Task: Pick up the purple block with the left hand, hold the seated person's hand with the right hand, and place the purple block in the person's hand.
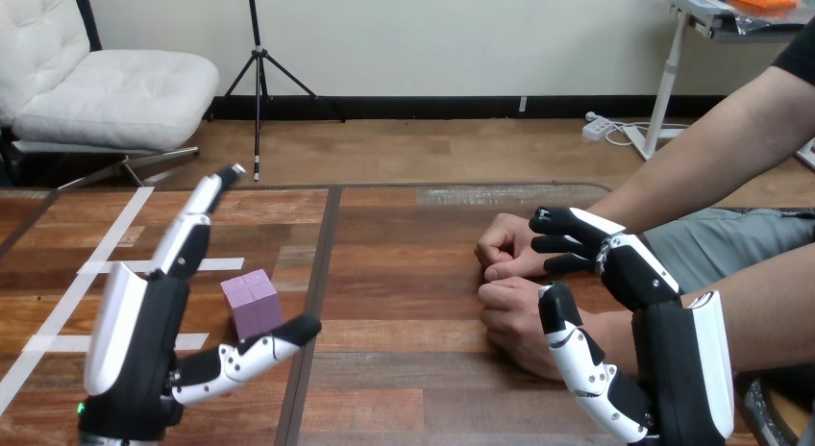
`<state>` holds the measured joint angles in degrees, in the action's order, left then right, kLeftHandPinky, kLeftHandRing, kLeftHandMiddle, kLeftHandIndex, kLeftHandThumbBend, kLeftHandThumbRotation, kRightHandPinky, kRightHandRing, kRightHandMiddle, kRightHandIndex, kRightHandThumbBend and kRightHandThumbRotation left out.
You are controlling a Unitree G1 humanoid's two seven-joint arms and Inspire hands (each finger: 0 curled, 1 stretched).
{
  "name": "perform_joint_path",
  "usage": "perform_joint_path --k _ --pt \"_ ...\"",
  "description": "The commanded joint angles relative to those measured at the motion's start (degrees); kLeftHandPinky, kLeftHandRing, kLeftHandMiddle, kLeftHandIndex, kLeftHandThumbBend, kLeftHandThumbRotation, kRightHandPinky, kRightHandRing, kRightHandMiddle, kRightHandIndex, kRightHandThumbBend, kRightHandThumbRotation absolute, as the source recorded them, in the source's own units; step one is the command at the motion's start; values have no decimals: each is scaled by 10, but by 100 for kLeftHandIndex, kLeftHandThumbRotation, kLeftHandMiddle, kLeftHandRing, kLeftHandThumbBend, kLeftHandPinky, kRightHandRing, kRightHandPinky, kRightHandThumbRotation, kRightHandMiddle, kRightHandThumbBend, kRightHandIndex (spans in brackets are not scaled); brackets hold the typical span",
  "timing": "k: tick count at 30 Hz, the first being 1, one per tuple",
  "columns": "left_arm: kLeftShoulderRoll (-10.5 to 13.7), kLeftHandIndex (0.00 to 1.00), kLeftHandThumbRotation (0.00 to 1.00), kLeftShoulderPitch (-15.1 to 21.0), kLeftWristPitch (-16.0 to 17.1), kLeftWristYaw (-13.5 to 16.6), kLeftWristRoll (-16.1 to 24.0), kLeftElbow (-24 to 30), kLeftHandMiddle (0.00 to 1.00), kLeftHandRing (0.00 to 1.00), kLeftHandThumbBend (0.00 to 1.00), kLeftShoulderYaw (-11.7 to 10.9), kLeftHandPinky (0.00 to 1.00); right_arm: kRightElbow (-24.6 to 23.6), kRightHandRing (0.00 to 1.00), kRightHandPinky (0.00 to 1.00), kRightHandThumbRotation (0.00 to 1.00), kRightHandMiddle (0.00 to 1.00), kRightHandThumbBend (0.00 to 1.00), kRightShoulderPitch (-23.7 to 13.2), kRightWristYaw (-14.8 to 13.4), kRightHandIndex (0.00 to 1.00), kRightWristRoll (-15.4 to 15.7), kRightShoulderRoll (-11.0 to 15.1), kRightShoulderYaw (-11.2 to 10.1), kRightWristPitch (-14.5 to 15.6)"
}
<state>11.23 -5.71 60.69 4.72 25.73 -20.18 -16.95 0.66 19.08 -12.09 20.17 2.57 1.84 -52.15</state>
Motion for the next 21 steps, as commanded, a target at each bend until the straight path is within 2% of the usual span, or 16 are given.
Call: perform_joint_path --k 1,11,21 --pt "16 95 60 26 -6 37 27 37 95 95 85 -5 95 1 68 59 54 73 31 -29 -4 73 -9 -4 -1 -9" --pt "33 95 60 29 -21 87 62 35 95 94 84 4 93 7 68 60 53 73 31 -32 -4 73 -10 -3 0 -10" --pt "49 96 62 29 -59 119 97 42 96 94 84 17 91 10 68 60 52 72 31 -36 -4 72 -9 -4 0 -10"
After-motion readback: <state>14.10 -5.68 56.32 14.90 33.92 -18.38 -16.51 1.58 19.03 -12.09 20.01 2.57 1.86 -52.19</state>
